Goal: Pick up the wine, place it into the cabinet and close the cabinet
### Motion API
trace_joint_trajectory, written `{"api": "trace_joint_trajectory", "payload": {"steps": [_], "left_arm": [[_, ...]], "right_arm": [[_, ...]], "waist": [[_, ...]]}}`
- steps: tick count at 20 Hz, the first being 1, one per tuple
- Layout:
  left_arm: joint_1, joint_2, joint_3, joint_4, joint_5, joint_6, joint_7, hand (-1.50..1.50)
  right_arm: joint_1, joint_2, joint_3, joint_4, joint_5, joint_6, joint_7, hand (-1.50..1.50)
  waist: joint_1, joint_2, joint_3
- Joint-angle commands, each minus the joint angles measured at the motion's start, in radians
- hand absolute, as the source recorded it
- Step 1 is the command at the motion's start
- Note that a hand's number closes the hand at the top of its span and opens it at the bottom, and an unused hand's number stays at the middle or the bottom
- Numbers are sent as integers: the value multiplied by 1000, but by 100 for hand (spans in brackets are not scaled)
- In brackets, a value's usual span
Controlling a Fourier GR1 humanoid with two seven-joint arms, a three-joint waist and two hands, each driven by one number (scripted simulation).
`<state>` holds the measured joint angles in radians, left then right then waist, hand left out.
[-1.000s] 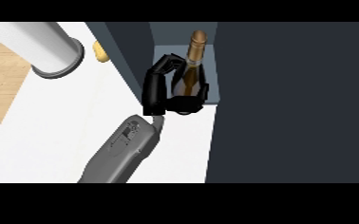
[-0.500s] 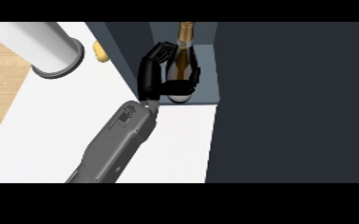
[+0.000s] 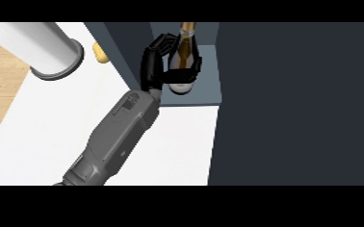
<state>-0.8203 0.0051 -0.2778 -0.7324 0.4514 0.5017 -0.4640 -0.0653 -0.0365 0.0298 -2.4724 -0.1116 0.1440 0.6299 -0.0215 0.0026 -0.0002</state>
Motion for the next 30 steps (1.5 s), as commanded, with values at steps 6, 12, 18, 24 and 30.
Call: {"api": "trace_joint_trajectory", "payload": {"steps": [6, 12, 18, 24, 30], "left_arm": [[-184, -5, 111, 240, -16, 5, -109, 150], [-181, -5, 127, 334, -5, 10, -230, 150], [-269, -5, 180, 431, 2, -13, -245, 150], [-322, -5, 264, 489, 91, -47, -192, 150], [-302, 14, 313, 542, 104, -132, -262, 150]], "right_arm": [[14, -6, 12, -137, -94, -2, 88, -150], [62, 12, 35, -105, -59, 15, 26, -150], [42, 21, 11, -43, -68, 14, -21, -150], [10, 15, 22, -43, -71, 21, 4, -150], [38, 16, 44, -60, -53, 30, -5, -150]], "waist": [[-19, 4, 0], [-21, 6, 0], [-20, 9, 0], [-39, 14, 0], [-41, 18, -1]]}}
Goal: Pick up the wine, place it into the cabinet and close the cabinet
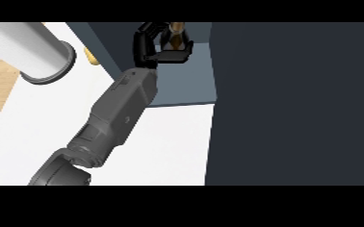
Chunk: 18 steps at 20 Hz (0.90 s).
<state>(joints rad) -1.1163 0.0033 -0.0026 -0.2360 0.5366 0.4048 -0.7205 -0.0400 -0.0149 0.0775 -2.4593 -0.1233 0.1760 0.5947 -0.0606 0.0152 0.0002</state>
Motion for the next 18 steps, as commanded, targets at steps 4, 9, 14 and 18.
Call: {"api": "trace_joint_trajectory", "payload": {"steps": [4, 9, 14, 18], "left_arm": [[-42, -1, 42, 59, 5, -11, 10, 150], [-36, 25, 42, 104, -17, -17, -21, 150], [-21, -3, 39, 139, -28, 28, -49, -150], [-51, 27, 27, 142, -55, 32, -31, -150]], "right_arm": [[-18, -11, -44, -29, -58, -9, 0, -150], [6, 14, 64, -38, 11, -20, -2, -150], [-12, -13, 14, -44, -40, 1, 10, -150], [-26, 6, 11, -15, -19, -18, 0, -150]], "waist": [[14, 1, 0], [3, 5, -1], [-15, 11, -1], [-10, 12, -1]]}}
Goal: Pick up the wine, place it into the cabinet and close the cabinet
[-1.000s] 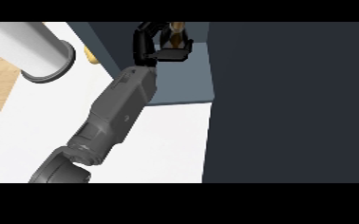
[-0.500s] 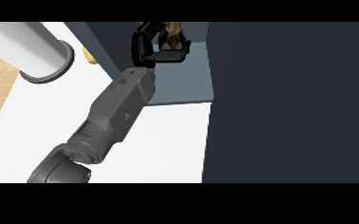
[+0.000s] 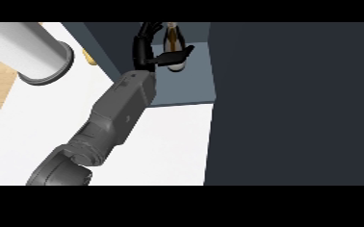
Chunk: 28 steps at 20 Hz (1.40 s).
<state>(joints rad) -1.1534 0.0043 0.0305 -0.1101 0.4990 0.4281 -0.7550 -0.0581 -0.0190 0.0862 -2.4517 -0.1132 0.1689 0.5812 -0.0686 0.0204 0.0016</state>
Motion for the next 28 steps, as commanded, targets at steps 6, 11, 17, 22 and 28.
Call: {"api": "trace_joint_trajectory", "payload": {"steps": [6, 11, 17, 22, 28], "left_arm": [[23, -1, -11, 43, -36, 79, -34, -150], [54, 9, -27, 46, -60, 78, -52, -150], [72, 19, 13, 20, -32, 51, -83, -150], [72, -2, 8, 22, -46, 45, -93, -150], [74, -3, -3, 14, -63, -51, -103, -150]], "right_arm": [[-20, -26, -48, -32, -94, 20, 17, -150], [-15, 0, -1, -39, -43, -6, 36, -150], [-42, 14, 18, -23, -10, -20, 36, -150], [-16, 18, 21, 2, -10, -11, -7, -150], [8, 5, 34, -44, -6, -13, 25, -150]], "waist": [[-15, 11, -2], [-4, 7, -3], [0, 7, -4], [3, 6, -3], [1, 3, -3]]}}
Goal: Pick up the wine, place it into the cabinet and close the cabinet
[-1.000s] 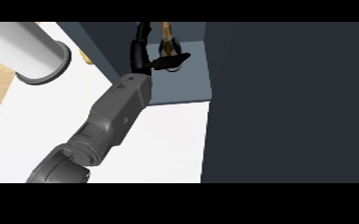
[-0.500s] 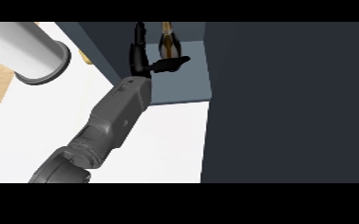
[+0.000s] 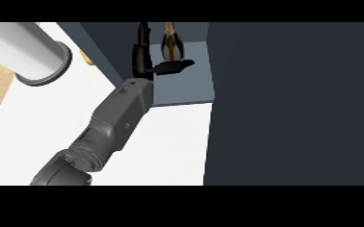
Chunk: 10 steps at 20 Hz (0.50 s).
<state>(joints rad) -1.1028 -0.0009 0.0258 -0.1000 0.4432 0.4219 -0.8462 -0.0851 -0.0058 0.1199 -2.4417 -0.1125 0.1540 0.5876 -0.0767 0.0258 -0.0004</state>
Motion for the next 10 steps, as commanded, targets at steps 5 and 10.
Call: {"api": "trace_joint_trajectory", "payload": {"steps": [5, 10], "left_arm": [[28, 5, 8, 3, 0, -101, -8, -150], [37, 1, -3, 3, 14, -103, -7, -150]], "right_arm": [[-3, -36, -54, -57, -82, 13, 43, -150], [-23, -16, -39, -54, -70, -14, 66, -150]], "waist": [[7, 0, -1], [9, -7, -1]]}}
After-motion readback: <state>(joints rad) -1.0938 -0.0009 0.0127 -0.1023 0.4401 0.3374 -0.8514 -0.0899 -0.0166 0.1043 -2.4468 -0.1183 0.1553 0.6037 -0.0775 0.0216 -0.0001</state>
